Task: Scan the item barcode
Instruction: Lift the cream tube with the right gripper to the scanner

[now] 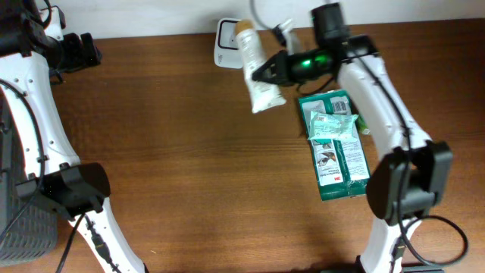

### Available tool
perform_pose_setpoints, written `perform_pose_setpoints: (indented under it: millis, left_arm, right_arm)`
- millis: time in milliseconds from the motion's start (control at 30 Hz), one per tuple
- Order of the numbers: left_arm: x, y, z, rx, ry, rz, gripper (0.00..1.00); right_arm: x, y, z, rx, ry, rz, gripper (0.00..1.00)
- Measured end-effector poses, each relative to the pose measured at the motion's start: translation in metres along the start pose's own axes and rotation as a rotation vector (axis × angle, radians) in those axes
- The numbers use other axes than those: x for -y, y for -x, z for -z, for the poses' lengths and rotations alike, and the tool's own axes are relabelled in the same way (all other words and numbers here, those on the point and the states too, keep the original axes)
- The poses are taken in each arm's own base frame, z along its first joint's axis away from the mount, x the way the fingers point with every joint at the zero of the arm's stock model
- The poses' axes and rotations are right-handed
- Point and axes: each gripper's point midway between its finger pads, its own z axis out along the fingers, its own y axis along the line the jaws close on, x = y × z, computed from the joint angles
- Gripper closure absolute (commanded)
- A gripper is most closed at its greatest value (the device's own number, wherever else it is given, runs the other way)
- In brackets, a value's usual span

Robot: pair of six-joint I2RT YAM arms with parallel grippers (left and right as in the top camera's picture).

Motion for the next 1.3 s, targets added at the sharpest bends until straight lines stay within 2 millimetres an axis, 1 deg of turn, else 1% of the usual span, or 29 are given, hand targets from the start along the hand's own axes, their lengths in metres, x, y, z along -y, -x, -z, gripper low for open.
perform_pose_setpoints:
  millis: [67,100,133,167,233,267,300,333,367,400,433,467,500,533,567,600,633,700,800,867,967,1133,1200,1300]
  left_arm:
    - [0.0,0.0,0.0,0.0,0.0,0.0,0.0]
    - [0.0,0.0,0.0,0.0,0.0,0.0,0.01]
    - [0.0,0.0,0.0,0.0,0.0,0.0,0.01]
    - [0.0,0.0,0.0,0.0,0.0,0.0,0.01]
    - [0.0,0.0,0.0,0.0,0.0,0.0,0.01]
    - [0.0,0.0,0.0,0.0,0.0,0.0,0.01]
    - [0.0,0.0,0.0,0.0,0.0,0.0,0.01]
    - [0.0,0.0,0.0,0.0,0.0,0.0,0.01]
    - [0.0,0.0,0.0,0.0,0.0,0.0,0.01]
    - [0.0,0.0,0.0,0.0,0.0,0.0,0.01]
    - [0.0,0.0,0.0,0.0,0.0,0.0,0.01]
    - [0.0,0.0,0.0,0.0,0.0,0.0,0.01]
    - [0.0,0.0,0.0,0.002,0.0,0.0,0.01]
    - [0.0,0.0,0.0,0.0,0.0,0.0,0.01]
    - [0.0,0.0,0.0,0.0,0.001,0.0,0.01]
    - [0.0,0.0,0.0,0.001,0.0,0.0,0.01]
    - [0.0,-0.001,0.0,-0.002,0.0,0.0,0.01]
    - [0.0,0.0,0.0,0.0,0.0,-0.001,0.01]
    - [0.0,0.0,0.0,-0.001,0.0,-0.001,0.01]
    - [0.0,0.0,0.0,0.0,0.0,0.0,0.01]
    - [0.0,0.0,0.0,-0.001,0.0,-0.001,0.01]
    - [0.0,0.0,0.0,-0.001,0.0,0.0,0.01]
    - [0.0,0.0,0.0,-0.001,0.0,-0.001,0.01]
    - [0.0,0.0,0.0,-0.001,0.0,0.0,0.0]
  right_arm:
    - [-0.002,0.007,0.027,0.046,-0.011,-0.007,0.96]
    - [-0.005,0.01,0.036,0.066,-0.015,0.002,0.96]
    - [-0.008,0.01,0.038,0.075,-0.035,0.002,0.96]
    - [-0.008,0.01,0.035,0.075,-0.06,-0.002,0.96]
    - [-0.002,0.007,0.021,0.067,-0.166,-0.006,0.96]
    - [-0.003,0.006,0.011,0.063,-0.27,0.023,0.96]
    - [-0.017,0.017,0.007,0.091,-0.368,0.112,0.96]
    - [-0.026,0.03,0.01,0.134,-0.436,0.18,0.96]
    - [-0.037,0.047,0.011,0.195,-0.511,0.298,0.96]
    - [-0.051,0.074,0.012,0.29,-0.612,0.449,0.96]
    - [-0.055,0.091,0.011,0.346,-0.735,0.561,0.96]
    - [-0.05,0.105,0.006,0.381,-0.834,0.64,0.96]
    - [-0.04,0.127,0.0,0.439,-0.939,0.719,0.96]
    - [-0.001,0.13,-0.021,0.375,-1.067,0.768,0.96]
    - [0.018,0.138,-0.029,0.37,-1.139,0.812,0.96]
    - [0.043,0.15,-0.042,0.382,-1.226,0.867,0.96]
    - [0.073,0.148,-0.052,0.317,-1.317,0.909,0.96]
    - [0.116,0.144,-0.068,0.23,-1.421,0.965,0.96]
    - [0.159,0.129,-0.082,0.11,-1.475,0.992,0.96]
    - [0.165,0.129,-0.082,0.101,-1.489,0.997,0.96]
    - [0.164,0.13,-0.08,0.103,-1.498,1.002,0.96]
    - [0.159,0.128,-0.086,0.103,-1.494,1.011,0.96]
    - [0.162,0.123,-0.088,0.072,-1.488,1.008,0.96]
    - [0.169,0.108,-0.093,0.032,-1.437,0.954,0.96]
